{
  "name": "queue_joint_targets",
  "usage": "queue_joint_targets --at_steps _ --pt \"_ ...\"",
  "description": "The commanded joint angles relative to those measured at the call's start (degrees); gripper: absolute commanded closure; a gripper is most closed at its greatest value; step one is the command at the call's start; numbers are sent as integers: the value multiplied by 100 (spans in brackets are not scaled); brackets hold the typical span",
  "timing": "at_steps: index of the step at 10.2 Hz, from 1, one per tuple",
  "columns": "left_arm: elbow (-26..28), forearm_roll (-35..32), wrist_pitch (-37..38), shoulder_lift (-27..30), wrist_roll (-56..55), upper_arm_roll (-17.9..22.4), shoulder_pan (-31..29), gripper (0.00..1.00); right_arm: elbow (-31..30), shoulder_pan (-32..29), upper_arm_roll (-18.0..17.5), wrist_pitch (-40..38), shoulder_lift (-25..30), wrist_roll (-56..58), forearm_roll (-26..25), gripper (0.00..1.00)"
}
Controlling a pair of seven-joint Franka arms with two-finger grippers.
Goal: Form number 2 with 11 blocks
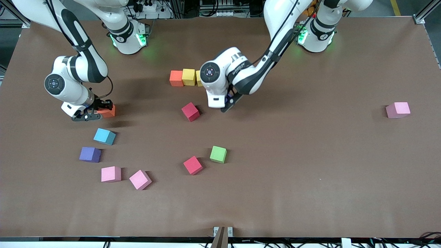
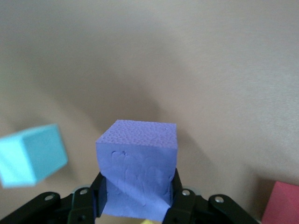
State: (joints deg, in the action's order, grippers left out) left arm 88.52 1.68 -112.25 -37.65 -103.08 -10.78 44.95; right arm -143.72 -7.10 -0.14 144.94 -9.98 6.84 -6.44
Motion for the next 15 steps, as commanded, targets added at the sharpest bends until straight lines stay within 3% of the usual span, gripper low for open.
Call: queue_joint_targets --at_steps 1,2,4,6,7,9,13,15 --pt "253 261 142 214 -983 -178 -57 97 150 129 -47 -140 153 107 213 100" --pt "384 558 38 275 -1291 -188 -48 97 369 165 -56 -481 163 89 231 100" --pt "1320 719 -898 809 -1889 -205 -57 97 625 340 -74 -914 163 80 659 100" --pt "1712 894 -1114 1066 -1944 -214 -83 97 722 463 -118 -915 154 54 723 100" --pt "1843 1330 -1367 1188 -2066 -197 -118 97 783 533 -118 -924 145 19 897 100" --pt "2745 1466 -2245 1749 -2330 -205 -110 97 845 639 -118 -932 136 -77 1118 100" --pt "3372 1546 -3238 1796 -2873 -415 -66 97 977 859 -118 -924 110 -569 1162 100" --pt "3418 1711 -3513 1691 -3094 -451 -48 97 1126 964 -118 -932 58 -780 1171 100"
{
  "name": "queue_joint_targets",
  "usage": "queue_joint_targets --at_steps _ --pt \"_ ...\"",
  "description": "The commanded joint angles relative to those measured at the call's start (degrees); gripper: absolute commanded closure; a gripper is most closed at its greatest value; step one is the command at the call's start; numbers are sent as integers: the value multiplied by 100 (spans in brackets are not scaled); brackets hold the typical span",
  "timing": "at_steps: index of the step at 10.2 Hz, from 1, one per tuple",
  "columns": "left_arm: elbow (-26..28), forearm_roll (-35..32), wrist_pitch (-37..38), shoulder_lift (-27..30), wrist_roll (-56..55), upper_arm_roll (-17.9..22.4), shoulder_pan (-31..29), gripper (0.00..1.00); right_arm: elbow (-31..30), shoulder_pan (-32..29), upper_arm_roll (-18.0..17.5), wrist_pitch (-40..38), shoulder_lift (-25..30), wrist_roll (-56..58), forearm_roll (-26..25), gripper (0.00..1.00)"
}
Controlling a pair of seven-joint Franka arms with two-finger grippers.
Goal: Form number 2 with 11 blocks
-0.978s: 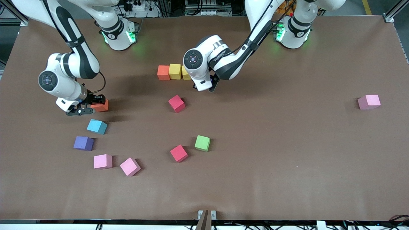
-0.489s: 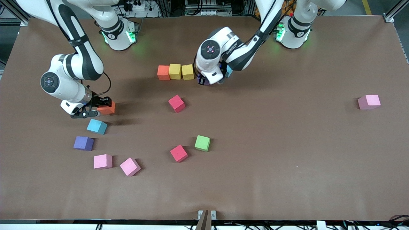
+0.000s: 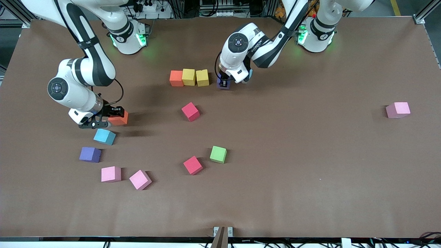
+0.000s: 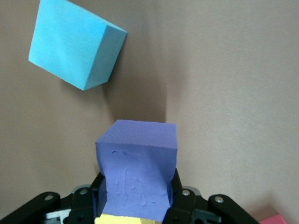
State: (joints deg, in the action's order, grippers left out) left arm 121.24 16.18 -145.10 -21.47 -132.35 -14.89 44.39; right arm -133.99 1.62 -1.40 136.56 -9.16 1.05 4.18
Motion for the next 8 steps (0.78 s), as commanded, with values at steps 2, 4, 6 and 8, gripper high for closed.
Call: queue_joint_targets --at_steps 2,4,6,8 --pt "181 438 -325 -15 -255 -75 25 100 259 260 17 -94 -69 -456 109 100" --pt "233 509 -536 -121 -273 -128 183 100 321 418 17 -138 -69 -658 109 100" --pt "242 509 -624 -156 -360 -128 262 100 382 524 17 -147 -69 -948 109 100" --pt "234 509 -747 -270 -388 -128 359 100 426 515 17 -147 -77 -958 109 100"
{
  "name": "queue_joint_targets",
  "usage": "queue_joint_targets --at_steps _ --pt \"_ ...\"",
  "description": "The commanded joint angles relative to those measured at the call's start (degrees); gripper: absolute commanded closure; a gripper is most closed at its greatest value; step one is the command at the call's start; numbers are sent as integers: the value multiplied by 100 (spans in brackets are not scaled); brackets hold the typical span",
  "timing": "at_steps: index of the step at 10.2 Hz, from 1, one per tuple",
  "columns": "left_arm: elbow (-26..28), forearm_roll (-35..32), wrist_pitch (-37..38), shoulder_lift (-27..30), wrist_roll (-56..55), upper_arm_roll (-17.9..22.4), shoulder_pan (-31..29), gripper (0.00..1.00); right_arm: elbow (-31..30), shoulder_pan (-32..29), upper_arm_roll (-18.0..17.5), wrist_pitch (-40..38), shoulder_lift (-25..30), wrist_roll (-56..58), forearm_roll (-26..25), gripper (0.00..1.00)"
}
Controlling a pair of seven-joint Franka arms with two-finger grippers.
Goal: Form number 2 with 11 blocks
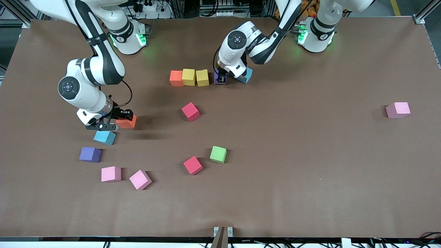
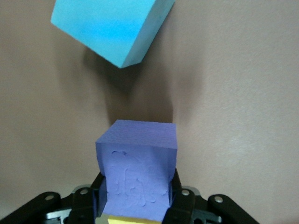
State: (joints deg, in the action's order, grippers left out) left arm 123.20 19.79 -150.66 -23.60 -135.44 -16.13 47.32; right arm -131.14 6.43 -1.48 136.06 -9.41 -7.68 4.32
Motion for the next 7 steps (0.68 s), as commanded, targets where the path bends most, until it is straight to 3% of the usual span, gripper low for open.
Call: queue_joint_targets --at_steps 1,7 --pt "29 148 -279 -83 -79 -5 84 100 159 42 25 -97 -52 -93 95 100" --pt "-375 121 -359 -487 -290 13 172 100 159 42 25 -97 -79 -93 95 100"
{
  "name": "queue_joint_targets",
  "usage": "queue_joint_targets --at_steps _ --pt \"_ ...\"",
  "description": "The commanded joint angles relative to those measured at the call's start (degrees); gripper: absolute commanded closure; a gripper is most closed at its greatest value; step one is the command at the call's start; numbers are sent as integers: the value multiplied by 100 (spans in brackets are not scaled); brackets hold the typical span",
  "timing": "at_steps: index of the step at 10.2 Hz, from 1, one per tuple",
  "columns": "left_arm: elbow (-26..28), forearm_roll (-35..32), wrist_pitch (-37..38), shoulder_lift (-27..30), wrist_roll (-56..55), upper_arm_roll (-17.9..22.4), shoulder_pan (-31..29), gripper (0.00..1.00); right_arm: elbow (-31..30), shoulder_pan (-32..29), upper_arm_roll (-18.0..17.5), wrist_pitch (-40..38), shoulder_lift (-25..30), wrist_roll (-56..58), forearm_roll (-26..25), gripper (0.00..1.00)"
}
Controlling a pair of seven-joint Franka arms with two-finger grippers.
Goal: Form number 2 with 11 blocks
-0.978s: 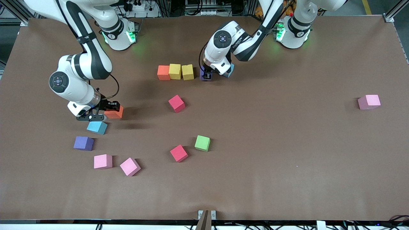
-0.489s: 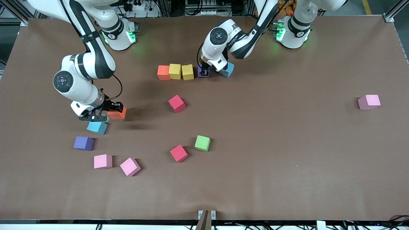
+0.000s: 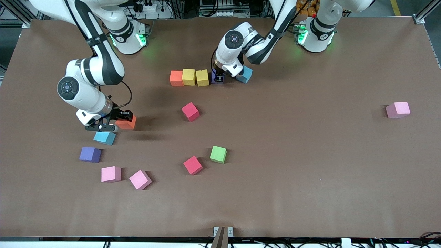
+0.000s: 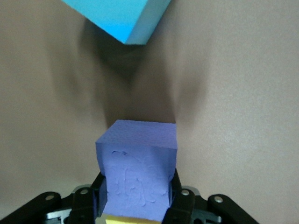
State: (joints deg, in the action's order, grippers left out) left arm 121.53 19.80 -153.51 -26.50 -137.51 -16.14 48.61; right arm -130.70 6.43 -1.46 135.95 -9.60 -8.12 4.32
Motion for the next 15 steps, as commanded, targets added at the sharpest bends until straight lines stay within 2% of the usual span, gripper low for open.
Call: queue_joint_targets --at_steps 1,11,15 --pt "-296 112 -74 -267 -83 23 44 100 115 42 23 -86 -60 -49 95 100" --pt "-648 77 -74 -514 -83 58 35 100 291 121 23 -86 -60 -58 104 100" --pt "-674 60 -65 -567 -75 76 43 100 361 341 23 -86 -60 -286 130 100"
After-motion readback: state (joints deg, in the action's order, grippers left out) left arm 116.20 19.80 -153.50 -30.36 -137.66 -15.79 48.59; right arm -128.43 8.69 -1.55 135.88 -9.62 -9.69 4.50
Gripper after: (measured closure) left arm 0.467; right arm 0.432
